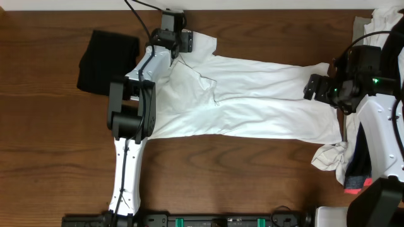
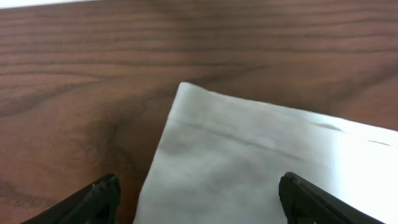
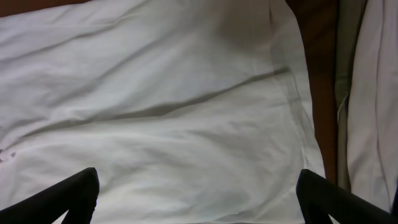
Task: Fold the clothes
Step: 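Reach the left gripper to the shirt's upper-left corner and grasp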
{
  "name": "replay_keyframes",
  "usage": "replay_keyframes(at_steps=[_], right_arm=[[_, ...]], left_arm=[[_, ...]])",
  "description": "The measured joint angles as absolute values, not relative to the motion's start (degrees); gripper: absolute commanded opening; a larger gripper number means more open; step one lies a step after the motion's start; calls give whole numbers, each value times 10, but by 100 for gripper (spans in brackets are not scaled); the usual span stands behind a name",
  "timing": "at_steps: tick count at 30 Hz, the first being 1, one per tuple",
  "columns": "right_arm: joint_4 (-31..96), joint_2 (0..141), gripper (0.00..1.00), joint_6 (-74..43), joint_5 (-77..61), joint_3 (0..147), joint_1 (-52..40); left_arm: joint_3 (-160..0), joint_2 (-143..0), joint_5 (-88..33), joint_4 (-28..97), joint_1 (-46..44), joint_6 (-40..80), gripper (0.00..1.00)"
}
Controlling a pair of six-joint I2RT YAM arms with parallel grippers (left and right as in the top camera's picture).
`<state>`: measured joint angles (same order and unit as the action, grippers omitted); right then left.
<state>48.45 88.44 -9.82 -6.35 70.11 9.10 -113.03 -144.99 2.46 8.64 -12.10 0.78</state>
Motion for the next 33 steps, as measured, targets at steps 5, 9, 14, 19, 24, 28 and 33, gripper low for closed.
replay_keyframes(at_steps=[5,9,14,19,24,28,33], right_arm=[[484,884,99,-98,-63,701,91],[481,884,99,-98,-63,701,91],[475,884,99,-98,-63,701,91],[474,884,99,-98,-63,701,91],[473,884,99,-98,-63,701,91],[473,884,99,-98,-63,701,91],[473,884,99,-98,-63,701,91]], left_arm=[[-1132,-1453,31,86,-121,4,78],[-1138,-1454,33,106,-121,4,78],[-1150,-1453,34,145,-121,11,78],[-1152,-1447,34,170,-121,19,78],[-1152,-1445,34,174,-121,27,78],[-1152,-1445,34,173,-121,30,73],[-1151,-1445,34,169,-121,32,65]])
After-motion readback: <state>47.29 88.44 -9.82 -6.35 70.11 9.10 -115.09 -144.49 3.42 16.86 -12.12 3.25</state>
